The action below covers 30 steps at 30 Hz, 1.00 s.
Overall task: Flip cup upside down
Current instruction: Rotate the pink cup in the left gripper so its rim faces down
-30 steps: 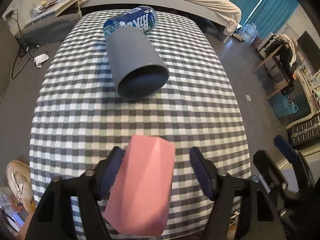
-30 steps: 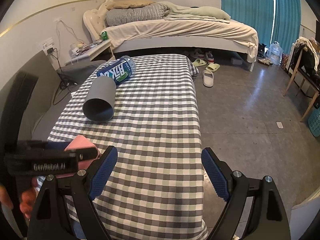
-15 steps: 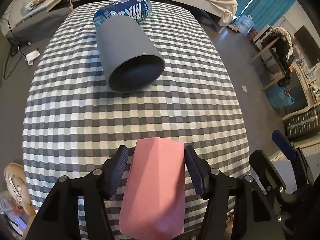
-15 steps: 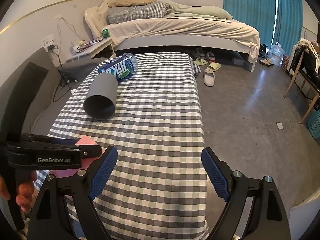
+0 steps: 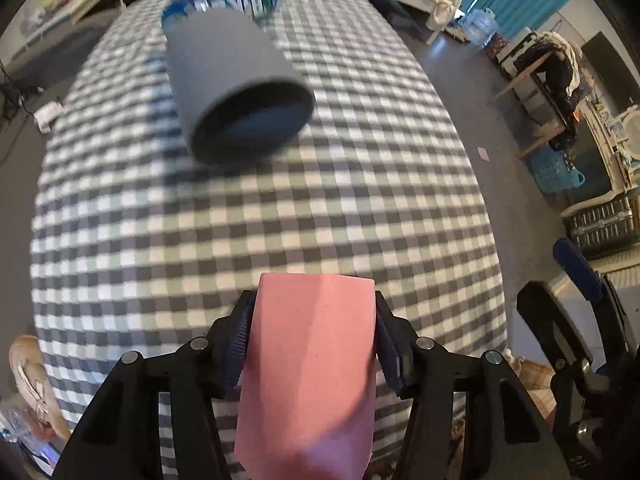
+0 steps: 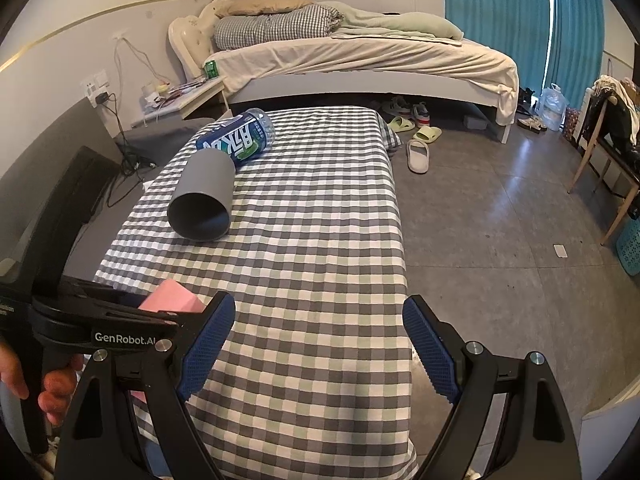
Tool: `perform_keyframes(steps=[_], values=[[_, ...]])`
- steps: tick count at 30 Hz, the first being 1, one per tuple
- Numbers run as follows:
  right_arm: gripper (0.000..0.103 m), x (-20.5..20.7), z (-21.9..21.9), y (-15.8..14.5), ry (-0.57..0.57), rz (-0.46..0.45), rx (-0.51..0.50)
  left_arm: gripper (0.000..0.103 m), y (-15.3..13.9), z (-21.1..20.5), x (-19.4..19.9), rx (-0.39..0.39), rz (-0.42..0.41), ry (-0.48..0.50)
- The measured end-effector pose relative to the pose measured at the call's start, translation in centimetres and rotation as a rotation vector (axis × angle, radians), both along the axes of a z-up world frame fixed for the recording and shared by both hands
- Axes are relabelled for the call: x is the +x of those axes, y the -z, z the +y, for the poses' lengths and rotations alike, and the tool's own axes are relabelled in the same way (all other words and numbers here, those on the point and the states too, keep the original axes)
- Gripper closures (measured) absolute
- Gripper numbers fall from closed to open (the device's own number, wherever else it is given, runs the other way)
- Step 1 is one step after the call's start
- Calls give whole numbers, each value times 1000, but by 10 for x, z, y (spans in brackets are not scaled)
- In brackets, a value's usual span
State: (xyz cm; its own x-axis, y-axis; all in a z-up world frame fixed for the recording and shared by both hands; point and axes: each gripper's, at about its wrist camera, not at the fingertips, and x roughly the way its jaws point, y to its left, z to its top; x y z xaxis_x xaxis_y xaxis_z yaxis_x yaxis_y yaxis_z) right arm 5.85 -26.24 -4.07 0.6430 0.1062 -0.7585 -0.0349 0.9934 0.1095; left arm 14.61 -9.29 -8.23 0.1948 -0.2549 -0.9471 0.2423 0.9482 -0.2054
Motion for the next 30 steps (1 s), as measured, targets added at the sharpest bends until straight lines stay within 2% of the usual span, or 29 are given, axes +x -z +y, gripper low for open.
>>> perform_keyframes(steps=[3,6,8,10,12,14,16,22,24,26,30], values=[[17,0,0,0,1,1,1,46,-18,3,5,-21,-98,-25],[17,0,0,1,0,-1,-3,46,-44,9,4,-17,-286,-62],[17,0,0,2,2,2,-4,47,-56,13,-1,-46,-419,-87],[17,1,1,2,5,4,-6,47,-57,15,-6,-80,-490,-93],[17,2,0,3,7,5,-7,48,-44,13,-9,-64,-474,-65],[17,2,0,2,8,4,-6,48,-41,10,-16,-60,-492,-43],[17,2,0,2,7,5,-3,48,-41,4,-18,-28,-494,-18],[17,-1,3,0,-3,-8,-2,49,-57,2,-25,-12,-500,2],[17,-2,1,0,3,-8,-4,49,-56,-1,-26,8,-465,17],[17,-3,-2,0,13,-6,1,49,-52,-5,-28,63,-408,35],[17,-4,-8,-1,28,-7,11,49,-40,-5,-26,102,-284,56]])
